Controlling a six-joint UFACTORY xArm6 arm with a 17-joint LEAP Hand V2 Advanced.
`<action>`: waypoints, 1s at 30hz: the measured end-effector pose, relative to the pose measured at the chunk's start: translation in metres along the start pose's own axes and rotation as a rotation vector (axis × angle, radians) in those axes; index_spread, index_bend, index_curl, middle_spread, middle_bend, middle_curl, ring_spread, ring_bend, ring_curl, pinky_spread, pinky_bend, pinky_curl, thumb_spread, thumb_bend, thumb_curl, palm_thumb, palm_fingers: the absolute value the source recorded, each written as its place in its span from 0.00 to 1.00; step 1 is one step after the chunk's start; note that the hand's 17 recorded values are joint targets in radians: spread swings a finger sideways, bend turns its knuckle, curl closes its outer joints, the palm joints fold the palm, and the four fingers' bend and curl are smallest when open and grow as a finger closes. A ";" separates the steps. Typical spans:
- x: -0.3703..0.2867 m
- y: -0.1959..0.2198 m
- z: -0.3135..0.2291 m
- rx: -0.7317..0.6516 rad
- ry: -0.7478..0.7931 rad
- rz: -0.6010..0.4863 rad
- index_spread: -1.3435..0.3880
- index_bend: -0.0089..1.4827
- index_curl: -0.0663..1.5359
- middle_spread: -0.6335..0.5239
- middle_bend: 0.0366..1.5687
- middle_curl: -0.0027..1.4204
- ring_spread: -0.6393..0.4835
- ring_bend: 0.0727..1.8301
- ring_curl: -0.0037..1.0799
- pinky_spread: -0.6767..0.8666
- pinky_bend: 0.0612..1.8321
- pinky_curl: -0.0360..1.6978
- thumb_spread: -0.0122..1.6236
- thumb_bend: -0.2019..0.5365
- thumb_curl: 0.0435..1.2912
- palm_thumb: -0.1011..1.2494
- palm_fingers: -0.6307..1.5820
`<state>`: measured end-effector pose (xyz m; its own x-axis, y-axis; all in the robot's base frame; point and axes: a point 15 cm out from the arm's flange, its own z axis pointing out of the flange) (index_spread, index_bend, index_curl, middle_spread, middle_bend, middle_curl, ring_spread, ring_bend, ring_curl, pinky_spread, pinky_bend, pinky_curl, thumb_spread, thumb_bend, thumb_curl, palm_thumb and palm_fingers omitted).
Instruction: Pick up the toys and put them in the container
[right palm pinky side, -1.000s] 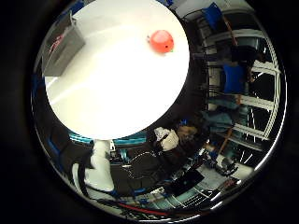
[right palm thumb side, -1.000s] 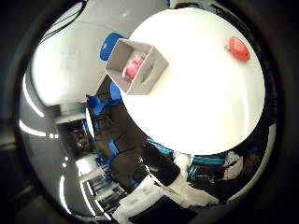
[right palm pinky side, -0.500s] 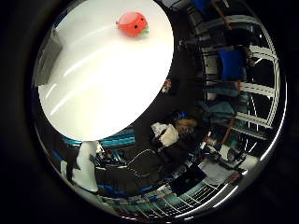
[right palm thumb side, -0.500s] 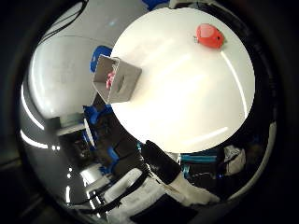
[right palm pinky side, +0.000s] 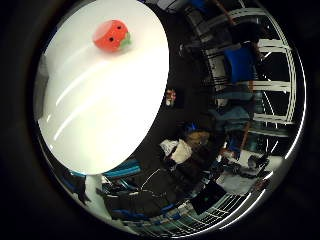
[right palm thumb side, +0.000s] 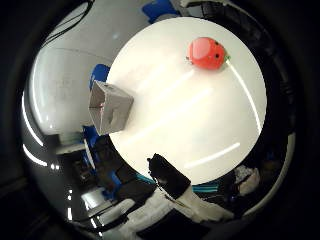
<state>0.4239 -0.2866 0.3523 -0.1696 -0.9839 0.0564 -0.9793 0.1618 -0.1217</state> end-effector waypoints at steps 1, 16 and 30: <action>0.002 -0.006 0.003 0.003 -0.003 0.003 0.57 0.12 0.22 0.69 0.10 0.21 0.79 0.10 0.25 0.73 0.19 0.21 0.71 0.25 0.18 0.40 0.31; 0.023 -0.091 0.046 0.060 0.004 0.059 0.57 0.11 0.21 0.66 0.10 0.22 0.78 0.11 0.25 0.74 0.21 0.20 0.70 0.25 0.19 0.40 0.32; -0.002 -0.145 0.131 0.125 -0.021 0.044 0.56 0.11 0.21 0.63 0.10 0.23 0.77 0.13 0.25 0.74 0.21 0.20 0.69 0.24 0.18 0.36 0.34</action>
<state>0.5810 -0.3177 0.2396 -0.2085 -0.9776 0.0280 -0.9494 0.1954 -0.2459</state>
